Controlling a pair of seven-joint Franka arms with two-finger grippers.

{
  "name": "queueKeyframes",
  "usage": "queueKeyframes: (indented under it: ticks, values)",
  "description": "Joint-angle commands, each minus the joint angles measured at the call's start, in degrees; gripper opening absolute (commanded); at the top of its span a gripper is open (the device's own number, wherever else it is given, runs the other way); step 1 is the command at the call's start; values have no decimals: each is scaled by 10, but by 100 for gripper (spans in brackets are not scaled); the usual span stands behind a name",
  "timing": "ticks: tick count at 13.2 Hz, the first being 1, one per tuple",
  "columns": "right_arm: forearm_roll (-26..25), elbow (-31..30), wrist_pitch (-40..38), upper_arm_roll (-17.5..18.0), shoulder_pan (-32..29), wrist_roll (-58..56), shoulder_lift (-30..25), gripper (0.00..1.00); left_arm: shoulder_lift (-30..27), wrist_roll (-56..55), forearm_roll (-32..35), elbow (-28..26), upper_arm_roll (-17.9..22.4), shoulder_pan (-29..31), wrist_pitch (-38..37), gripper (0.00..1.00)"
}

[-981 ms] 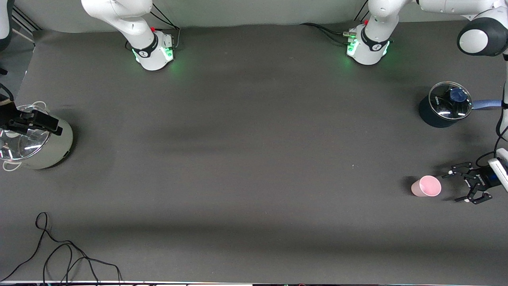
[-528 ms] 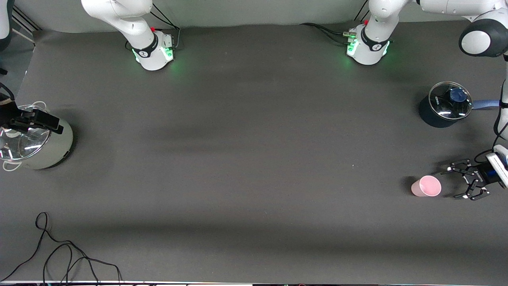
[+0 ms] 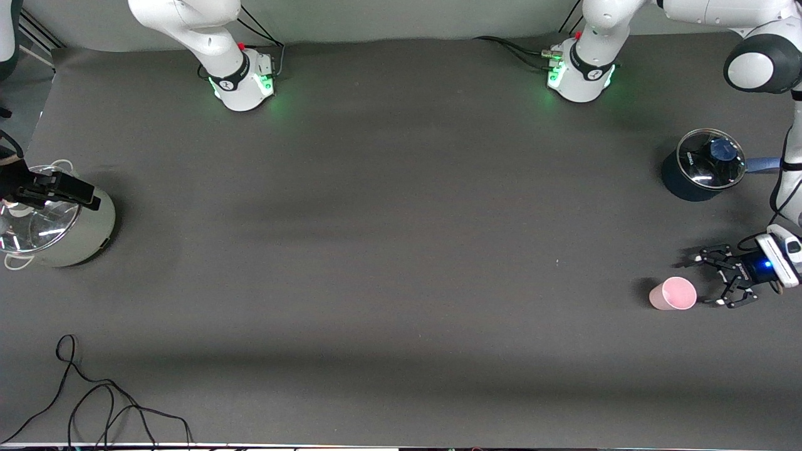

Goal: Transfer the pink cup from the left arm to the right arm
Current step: 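Lower the open left gripper down around the pink cup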

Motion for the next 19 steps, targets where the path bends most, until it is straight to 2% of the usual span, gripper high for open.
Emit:
queueKeyframes:
  ticks: [1, 10, 12, 19]
  values:
    - [9, 7, -9, -2, -1, -13, -2, 100, 4, 21, -10, -6, -4, 8, -7, 100]
    - [9, 7, -9, -2, -2, -13, -2, 100, 13, 26, -32, -21, -6, -2, -3, 100]
    - [9, 7, -9, -2, -1, -13, -2, 100, 13, 26, -43, -30, -16, -5, 3, 100]
    - [9, 7, -9, -2, -1, -13, -2, 100, 13, 29, -70, -41, -18, -33, 23, 100]
